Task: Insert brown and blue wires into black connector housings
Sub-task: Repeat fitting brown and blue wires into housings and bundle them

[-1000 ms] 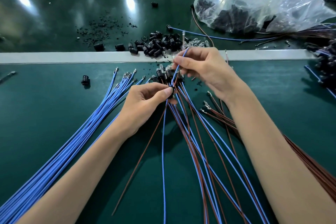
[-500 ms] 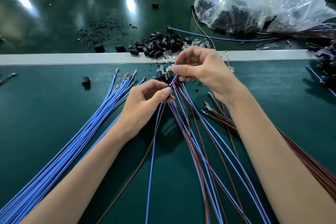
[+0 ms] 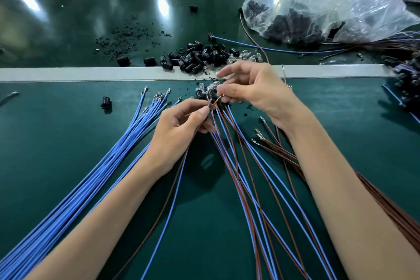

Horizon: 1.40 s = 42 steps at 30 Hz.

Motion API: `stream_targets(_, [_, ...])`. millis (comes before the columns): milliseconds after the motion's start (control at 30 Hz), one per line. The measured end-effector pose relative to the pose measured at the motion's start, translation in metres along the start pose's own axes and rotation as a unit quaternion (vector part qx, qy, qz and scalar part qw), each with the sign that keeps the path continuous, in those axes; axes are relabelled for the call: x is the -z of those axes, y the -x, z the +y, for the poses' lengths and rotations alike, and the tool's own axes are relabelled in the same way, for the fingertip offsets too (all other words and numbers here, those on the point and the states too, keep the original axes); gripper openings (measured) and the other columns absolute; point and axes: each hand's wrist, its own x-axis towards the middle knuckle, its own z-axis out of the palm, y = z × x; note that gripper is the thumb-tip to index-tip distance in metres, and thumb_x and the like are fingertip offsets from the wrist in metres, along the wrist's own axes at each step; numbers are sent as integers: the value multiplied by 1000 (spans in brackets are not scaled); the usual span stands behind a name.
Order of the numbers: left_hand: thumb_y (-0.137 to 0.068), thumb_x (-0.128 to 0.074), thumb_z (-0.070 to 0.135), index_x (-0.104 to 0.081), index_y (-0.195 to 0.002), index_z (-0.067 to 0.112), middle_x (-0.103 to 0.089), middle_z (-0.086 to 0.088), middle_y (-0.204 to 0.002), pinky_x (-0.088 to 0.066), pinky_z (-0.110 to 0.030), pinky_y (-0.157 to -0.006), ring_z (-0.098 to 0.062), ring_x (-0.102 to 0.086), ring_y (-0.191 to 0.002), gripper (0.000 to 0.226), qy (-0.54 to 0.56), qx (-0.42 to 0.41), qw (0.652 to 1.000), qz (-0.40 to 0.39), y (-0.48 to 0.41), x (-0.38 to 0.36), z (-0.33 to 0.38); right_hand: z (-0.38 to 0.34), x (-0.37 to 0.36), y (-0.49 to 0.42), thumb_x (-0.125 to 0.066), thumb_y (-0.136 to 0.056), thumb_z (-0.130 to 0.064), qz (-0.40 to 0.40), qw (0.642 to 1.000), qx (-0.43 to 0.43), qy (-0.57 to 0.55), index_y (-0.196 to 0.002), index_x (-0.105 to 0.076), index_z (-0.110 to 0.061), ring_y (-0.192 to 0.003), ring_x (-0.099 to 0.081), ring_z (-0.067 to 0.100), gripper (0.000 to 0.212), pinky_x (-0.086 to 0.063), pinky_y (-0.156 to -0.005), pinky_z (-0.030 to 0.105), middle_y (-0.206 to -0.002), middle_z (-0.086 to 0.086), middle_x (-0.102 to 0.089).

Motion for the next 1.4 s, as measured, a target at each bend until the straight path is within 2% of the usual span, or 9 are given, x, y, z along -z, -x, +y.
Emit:
stream_targets(200, [-91, -56, 12, -66, -88, 9, -64, -2, -71, -47, -17, -53, -11, -62, -55, 10, -12, -5, 1000, 4, 0, -2, 3, 1, -6, 1, -73, -78, -3, -71, 996, -9, 52, -90, -67, -10, -71, -67, 8, 15, -52, -68, 16, -74, -2, -71])
stream_targets(333, [-92, -56, 3, -66, -87, 8, -69, 0, -73, -44, -15, -50, -9, -60, -55, 12, -20, 6, 1000, 16, -1, -2, 3, -2, -11, -14, -67, -87, -13, 0, 990, 22, 141, -86, -69, -15, -67, -65, 6, 2, -50, -65, 16, -76, -3, -71])
stream_targets(467, [-92, -58, 5, -68, -84, 12, -70, 2, -74, -40, -14, -53, -7, -49, -52, 15, -55, 2, 998, 21, -1, 1, 0, -4, -18, -62, -65, -87, -17, 103, 919, 93, 370, -95, -72, -16, -77, -56, 10, 11, -40, -71, 11, -93, 3, -68])
stream_targets(633, [-86, -58, 19, -67, -78, 23, -67, 9, -68, -36, -12, -50, -5, -43, -50, 13, -51, -8, 998, 27, -2, 3, -3, 10, -17, -102, -63, -87, -20, 77, 851, 43, 518, -115, -65, -19, -114, -48, 23, 28, -45, -95, 35, -118, 8, -53])
stream_targets(900, [-84, -56, 22, -66, -79, 23, -68, 6, -69, -36, -14, -50, -5, -44, -51, 11, -57, -6, 998, 14, -1, 2, -6, 27, -28, -93, -60, -91, -22, 124, 819, 67, 557, -101, -67, -6, -114, -43, 25, 20, -44, -93, 36, -120, 10, -44])
stream_targets(1033, [-84, -55, 23, -65, -81, 21, -68, 4, -70, -36, -16, -50, -6, -43, -51, 11, -61, -5, 998, 9, 0, 2, -6, 34, -29, -82, -57, -92, -19, 138, 809, 101, 563, -98, -68, -6, -112, -42, 24, 18, -47, -81, 33, -119, 9, -46])
stream_targets(1167, [-84, -54, 23, -65, -80, 20, -68, 5, -69, -36, -13, -51, -5, -43, -51, 11, -58, 0, 998, 9, 1, 3, -7, 31, -24, -74, -58, -90, -17, 152, 832, 117, 521, -96, -66, -5, -110, -45, 25, 15, -45, -88, 33, -115, 10, -52])
stream_targets(1300, [-85, -57, 23, -65, -78, 22, -66, 9, -68, -38, -11, -53, 0, -47, -53, 10, -32, -3, 999, 10, 2, 2, -5, 17, -29, -51, -63, -87, -14, 180, 923, 96, 327, -90, -64, -12, -74, -59, 12, 3, -45, -71, 21, -83, 3, -67])
stream_targets(1400, [-91, -61, 16, -65, -79, 21, -65, 12, -66, -37, -11, -51, 0, -45, -52, 13, -53, -15, 998, 11, 2, 1, -5, 7, -29, -24, -61, -89, -13, 110, 968, 60, 217, -97, -67, -24, -66, -59, 8, 15, -48, -69, 16, -75, -1, -67])
